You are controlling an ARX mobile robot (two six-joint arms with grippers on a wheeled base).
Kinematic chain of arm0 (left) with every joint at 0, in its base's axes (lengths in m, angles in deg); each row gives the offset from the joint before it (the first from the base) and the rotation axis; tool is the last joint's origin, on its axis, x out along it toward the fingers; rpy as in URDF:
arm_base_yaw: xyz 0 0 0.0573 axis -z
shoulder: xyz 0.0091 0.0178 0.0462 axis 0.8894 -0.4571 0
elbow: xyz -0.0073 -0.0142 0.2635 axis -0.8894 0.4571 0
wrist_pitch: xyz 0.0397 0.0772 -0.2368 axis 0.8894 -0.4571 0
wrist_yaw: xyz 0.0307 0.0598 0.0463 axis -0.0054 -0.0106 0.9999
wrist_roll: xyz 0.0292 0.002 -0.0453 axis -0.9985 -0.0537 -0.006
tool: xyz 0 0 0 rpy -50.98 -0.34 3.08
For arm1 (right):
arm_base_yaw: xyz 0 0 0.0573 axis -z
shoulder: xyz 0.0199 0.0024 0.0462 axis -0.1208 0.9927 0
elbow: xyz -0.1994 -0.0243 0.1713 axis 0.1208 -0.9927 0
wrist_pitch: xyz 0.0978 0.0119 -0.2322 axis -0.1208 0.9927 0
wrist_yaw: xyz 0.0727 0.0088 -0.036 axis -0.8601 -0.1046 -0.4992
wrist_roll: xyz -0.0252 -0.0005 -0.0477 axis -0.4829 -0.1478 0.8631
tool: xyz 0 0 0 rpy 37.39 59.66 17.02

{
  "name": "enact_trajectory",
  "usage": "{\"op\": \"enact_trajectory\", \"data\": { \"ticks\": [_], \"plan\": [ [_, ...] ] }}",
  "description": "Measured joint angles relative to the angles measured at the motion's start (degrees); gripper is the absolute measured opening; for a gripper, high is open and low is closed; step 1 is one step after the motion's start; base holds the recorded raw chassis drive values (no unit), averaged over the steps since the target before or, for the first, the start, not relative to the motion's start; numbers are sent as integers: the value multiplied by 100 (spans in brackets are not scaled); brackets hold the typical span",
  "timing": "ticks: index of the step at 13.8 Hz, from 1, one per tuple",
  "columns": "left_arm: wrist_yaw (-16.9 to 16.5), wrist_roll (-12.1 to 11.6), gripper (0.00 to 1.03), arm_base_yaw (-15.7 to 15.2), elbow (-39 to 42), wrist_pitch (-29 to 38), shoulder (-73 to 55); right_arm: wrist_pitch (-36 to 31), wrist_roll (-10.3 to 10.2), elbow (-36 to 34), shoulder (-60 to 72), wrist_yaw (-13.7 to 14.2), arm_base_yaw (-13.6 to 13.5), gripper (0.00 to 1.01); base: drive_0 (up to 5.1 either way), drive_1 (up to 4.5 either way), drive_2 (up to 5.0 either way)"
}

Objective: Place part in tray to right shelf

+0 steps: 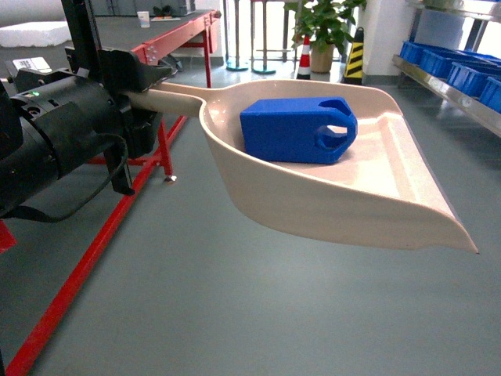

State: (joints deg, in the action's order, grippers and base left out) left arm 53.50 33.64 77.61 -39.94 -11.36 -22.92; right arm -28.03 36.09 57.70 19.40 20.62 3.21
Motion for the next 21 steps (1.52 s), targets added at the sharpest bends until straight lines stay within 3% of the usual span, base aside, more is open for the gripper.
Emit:
{"op": "enact_trajectory", "data": {
  "ticks": [21],
  "plan": [
    [4,-9,12,0,-7,20,0,0,0,0,0,-13,-2,98,-9,417,-435]
  ]
}}
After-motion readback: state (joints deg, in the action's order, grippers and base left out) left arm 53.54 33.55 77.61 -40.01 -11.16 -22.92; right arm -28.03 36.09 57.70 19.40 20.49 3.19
